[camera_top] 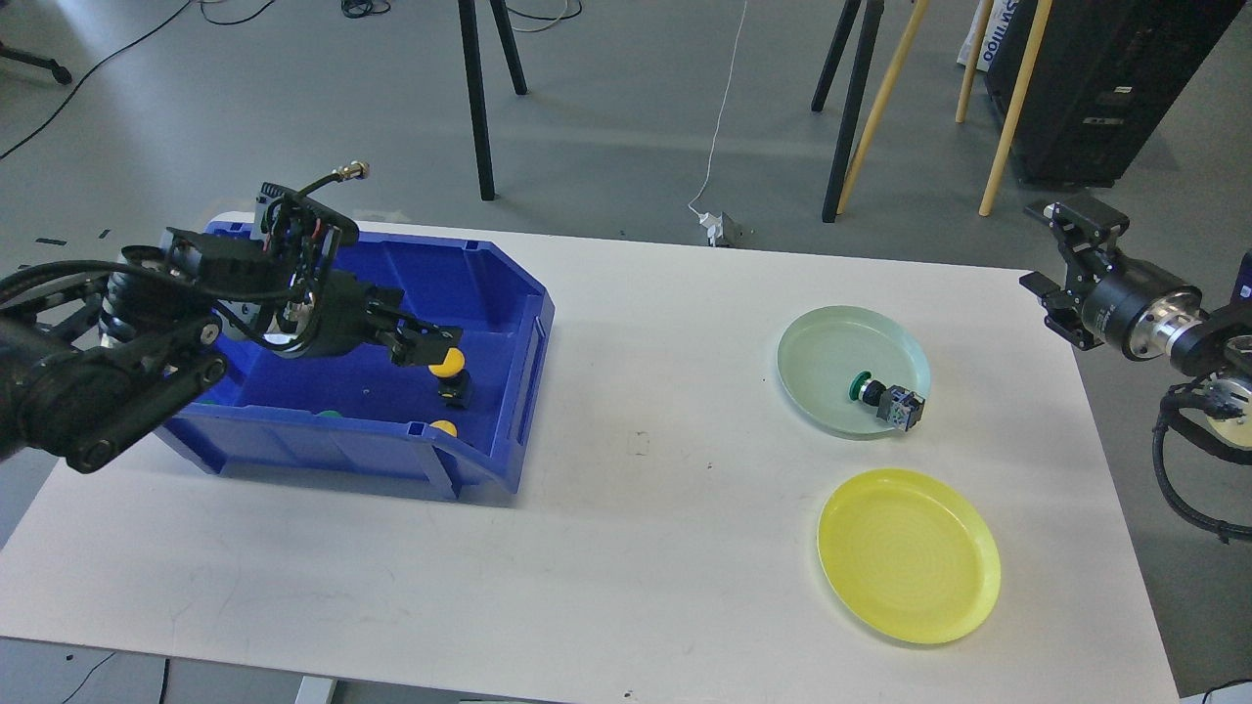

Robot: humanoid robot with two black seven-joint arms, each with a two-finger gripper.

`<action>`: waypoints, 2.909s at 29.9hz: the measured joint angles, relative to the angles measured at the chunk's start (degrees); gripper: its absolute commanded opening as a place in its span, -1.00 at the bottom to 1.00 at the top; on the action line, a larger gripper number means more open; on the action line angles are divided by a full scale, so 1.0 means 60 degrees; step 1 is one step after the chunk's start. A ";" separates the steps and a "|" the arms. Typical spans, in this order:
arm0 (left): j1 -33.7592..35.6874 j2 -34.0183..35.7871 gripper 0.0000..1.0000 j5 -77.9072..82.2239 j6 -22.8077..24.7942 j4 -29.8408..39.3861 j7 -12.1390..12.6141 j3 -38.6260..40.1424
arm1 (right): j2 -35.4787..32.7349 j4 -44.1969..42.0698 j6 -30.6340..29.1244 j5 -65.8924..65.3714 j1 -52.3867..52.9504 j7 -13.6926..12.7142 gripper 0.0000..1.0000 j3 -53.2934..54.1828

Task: Pass button and place on color plate
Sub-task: 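Grasp a yellow-topped button in the bin with the left gripper, then lift the yellow-topped button out of the bin with the left gripper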

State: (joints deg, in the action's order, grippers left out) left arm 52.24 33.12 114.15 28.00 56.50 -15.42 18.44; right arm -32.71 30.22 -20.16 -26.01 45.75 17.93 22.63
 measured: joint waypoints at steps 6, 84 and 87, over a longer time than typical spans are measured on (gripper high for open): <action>0.0001 -0.0832 0.81 0.0011 0.0000 -0.1060 -0.0082 -0.0266 | -0.0015 -0.0010 0.0009 -0.0014 -0.0029 0.0000 0.83 -0.0039; 0.2063 0.0487 -0.53 -0.9866 -0.0001 -0.0620 -0.0998 0.1380 | 0.1872 -0.0270 0.0462 0.0013 0.1211 0.0170 0.85 0.0765; 0.2074 -0.0533 -0.53 -1.0962 -0.0002 -0.1191 -0.0809 0.1378 | 0.1939 0.0341 0.0650 0.0015 0.1315 0.0172 0.85 0.1123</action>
State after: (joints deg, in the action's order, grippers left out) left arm 64.68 29.93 48.38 27.99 49.35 -20.28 26.71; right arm -21.08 32.27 -16.26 -25.93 53.64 18.96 29.36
